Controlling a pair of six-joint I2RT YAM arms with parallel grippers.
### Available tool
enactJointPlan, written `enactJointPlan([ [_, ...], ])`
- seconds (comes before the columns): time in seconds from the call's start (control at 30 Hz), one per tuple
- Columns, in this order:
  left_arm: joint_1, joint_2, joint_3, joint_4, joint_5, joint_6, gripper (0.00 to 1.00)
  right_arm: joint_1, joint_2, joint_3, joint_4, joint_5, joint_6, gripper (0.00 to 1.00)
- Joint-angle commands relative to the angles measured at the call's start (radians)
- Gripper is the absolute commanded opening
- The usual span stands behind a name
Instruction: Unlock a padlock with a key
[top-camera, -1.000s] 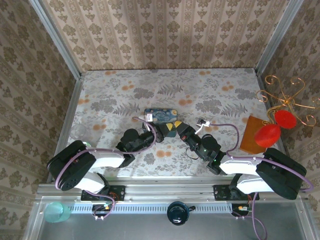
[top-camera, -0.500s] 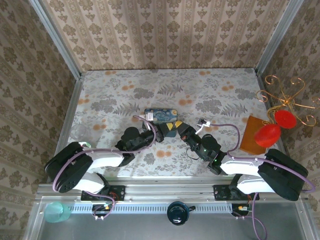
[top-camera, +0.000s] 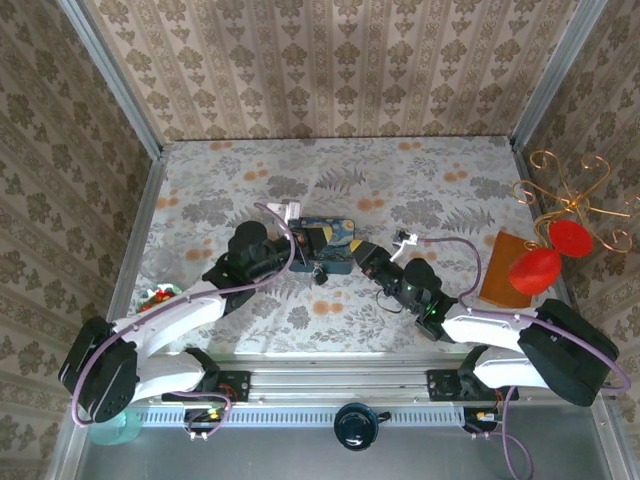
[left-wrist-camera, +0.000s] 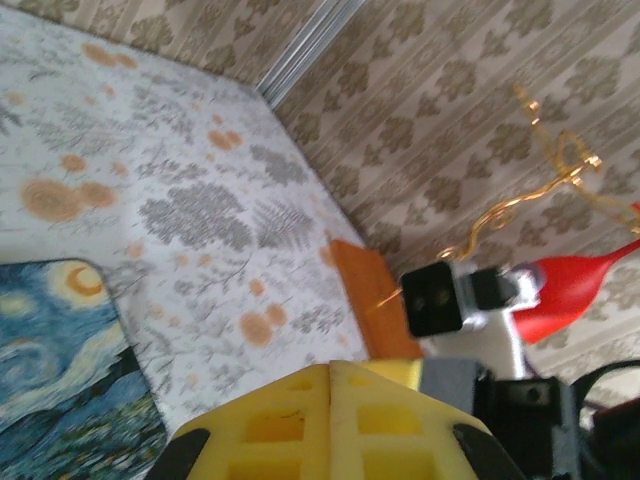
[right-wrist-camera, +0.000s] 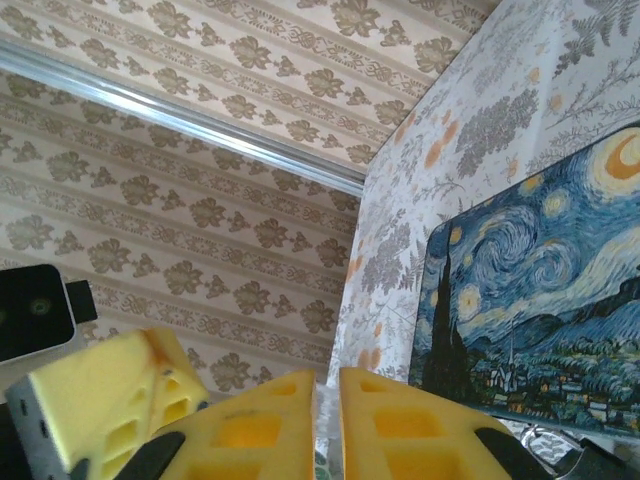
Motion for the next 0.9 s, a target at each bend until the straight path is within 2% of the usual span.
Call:
enactJointPlan([
  [0.0,0.019,-0.019,0.033,-0.200,0.053,0.101,0.00,-0.032,-0.054,0.027,-0.091,-0.092,-0.046,0.07],
  [0.03,0.019,-0.024,0.028,-0.203,0.055,0.107,0.00,-0.038,-0.073,0.024,-0.111,-0.086,-0.051,0.03],
  [0.1,0.017,-0.027,0.013,-0.194,0.063,0.109,0.00,-0.046,-0.098,0.020,-0.141,-0.079,-0.054,0.00],
  [0.2,0.020,-0.025,0.004,-0.218,0.065,0.126,0.00,-0.052,-0.132,0.042,-0.221,-0.093,-0.074,0.03],
  [0.27,0.019,-0.033,0.002,-0.257,0.052,0.148,0.01,-0.058,-0.176,0.087,-0.401,-0.085,-0.121,0.12],
  [0.33,0.019,-0.054,0.005,-0.331,0.015,0.181,0.05,-0.076,-0.198,0.199,-0.754,-0.058,-0.227,0.13],
  [0.37,0.019,-0.063,0.008,-0.370,-0.012,0.198,0.07,-0.088,-0.189,0.241,-0.869,-0.059,-0.276,0.16],
  [0.5,0.019,-0.113,0.015,-0.524,-0.130,0.260,0.19,-0.164,-0.099,0.358,-1.143,-0.096,-0.403,0.30],
  [0.6,0.025,-0.156,-0.010,-0.557,-0.179,0.283,0.31,-0.192,0.007,0.426,-1.234,-0.120,-0.471,0.33],
  [0.87,0.067,-0.283,-0.100,-0.565,-0.233,0.287,0.46,-0.206,0.283,0.568,-1.294,-0.113,-0.510,0.40],
])
